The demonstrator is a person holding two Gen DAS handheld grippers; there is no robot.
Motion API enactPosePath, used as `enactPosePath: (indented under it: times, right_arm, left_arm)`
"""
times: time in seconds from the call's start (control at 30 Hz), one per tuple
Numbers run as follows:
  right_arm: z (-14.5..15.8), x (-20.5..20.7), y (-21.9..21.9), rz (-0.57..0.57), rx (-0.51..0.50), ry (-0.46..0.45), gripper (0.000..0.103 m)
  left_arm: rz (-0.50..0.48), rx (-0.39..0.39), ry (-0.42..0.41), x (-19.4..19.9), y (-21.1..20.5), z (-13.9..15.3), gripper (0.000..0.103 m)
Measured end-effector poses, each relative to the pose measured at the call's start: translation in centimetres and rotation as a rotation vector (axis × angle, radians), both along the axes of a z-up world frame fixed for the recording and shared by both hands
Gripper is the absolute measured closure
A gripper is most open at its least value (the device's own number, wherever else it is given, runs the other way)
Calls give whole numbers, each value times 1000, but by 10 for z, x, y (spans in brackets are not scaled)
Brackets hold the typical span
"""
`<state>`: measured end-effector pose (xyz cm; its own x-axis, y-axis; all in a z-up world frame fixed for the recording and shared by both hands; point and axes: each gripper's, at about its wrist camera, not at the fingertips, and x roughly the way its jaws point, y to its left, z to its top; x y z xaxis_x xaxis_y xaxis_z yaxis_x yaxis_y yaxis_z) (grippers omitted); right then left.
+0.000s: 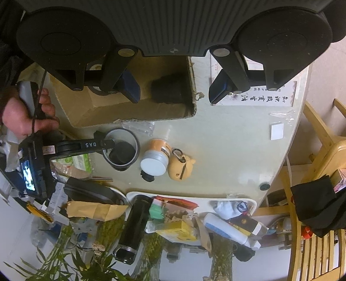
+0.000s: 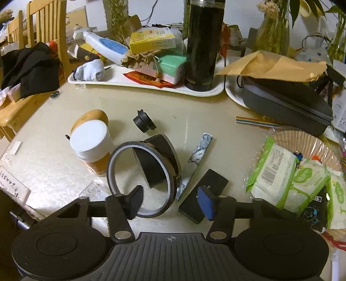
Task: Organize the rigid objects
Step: 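Move the right gripper to the amber transparent tape ring and close on it, then lift the amber tape ring with the right gripper while the left gripper approaches the white jar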
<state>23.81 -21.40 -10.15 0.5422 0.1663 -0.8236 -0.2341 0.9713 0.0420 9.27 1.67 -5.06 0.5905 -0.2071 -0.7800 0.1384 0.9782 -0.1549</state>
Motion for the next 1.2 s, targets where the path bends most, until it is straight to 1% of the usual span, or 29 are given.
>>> enactPosePath:
  times: [0.07, 0.13, 0.2, 0.23, 0.27, 0.3, 0.43, 0.63, 0.97, 1.2]
  right_arm:
    - [-3, 2, 0, -13, -1, 7, 58]
    - [-6, 4, -1, -27, 1, 10, 66]
    - [-8, 5, -2, -39, -1, 14, 80]
    - [-9, 6, -2, -46, 1, 16, 85]
    - [-9, 6, -3, -52, 6, 16, 92]
    - [-8, 6, -4, -60, 10, 12, 94]
    - [-2, 5, -8, -81, 17, -21, 94]
    - [13, 6, -17, -115, 66, -44, 95]
    - [42, -9, -25, -107, 93, -91, 95]
    - [53, -20, -40, -141, 116, -84, 95]
  left_arm:
    - [2, 0, 2, 1, 1, 0, 34]
    - [3, 2, 3, 1, 1, -1, 34]
    - [4, 2, 4, 2, 2, -1, 34]
    - [4, 3, 4, 2, 2, -2, 34]
    - [5, 3, 4, 2, 2, -2, 34]
    - [5, 3, 3, 2, 2, -1, 34]
    - [4, 6, -1, 3, 1, -1, 34]
    - [-5, 11, -15, 5, -1, 3, 34]
    - [-17, 22, -43, 10, -8, 7, 34]
    - [-29, 27, -64, 13, -14, 11, 34]
